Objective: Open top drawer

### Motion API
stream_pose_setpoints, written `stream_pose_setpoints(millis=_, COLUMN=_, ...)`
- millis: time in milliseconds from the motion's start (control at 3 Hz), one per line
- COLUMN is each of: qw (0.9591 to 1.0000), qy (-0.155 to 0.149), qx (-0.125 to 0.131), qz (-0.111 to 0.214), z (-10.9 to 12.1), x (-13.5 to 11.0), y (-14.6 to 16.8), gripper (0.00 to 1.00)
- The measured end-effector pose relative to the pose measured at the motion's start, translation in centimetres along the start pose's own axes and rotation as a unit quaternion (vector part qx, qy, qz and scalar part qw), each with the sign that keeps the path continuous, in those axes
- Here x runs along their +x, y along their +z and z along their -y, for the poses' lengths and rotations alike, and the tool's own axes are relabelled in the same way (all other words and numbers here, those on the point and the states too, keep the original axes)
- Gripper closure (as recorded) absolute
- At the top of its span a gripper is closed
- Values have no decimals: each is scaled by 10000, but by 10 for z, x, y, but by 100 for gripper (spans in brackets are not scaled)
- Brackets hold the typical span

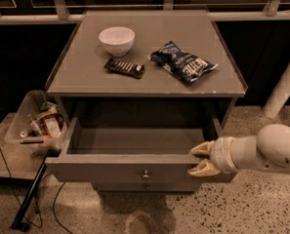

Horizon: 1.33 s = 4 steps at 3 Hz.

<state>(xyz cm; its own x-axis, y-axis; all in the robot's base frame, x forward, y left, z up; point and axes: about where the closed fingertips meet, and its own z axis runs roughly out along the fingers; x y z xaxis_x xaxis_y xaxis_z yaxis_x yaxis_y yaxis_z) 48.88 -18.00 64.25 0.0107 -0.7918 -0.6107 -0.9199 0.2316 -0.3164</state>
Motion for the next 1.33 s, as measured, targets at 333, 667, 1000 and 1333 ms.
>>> stream_pose_setpoints(millis=333, qw=9999, qy=84, qx=55, qz=48, z=-15, x=5, y=-4, gripper=85)
stream_pose_setpoints(millis=667, qw=9999, qy=84, qx=55, qz=48, z=-15, x=5, y=-4, gripper=64)
stream_pose_setpoints(millis=1000, qw=9999, qy=84, qx=54, qz=48, z=-15, x=5, y=-4, gripper=41)
stream_pose_setpoints(millis=1333, qw=9999, qy=84, qx=54, qz=49, z=-15, x=5, y=-4, gripper=44)
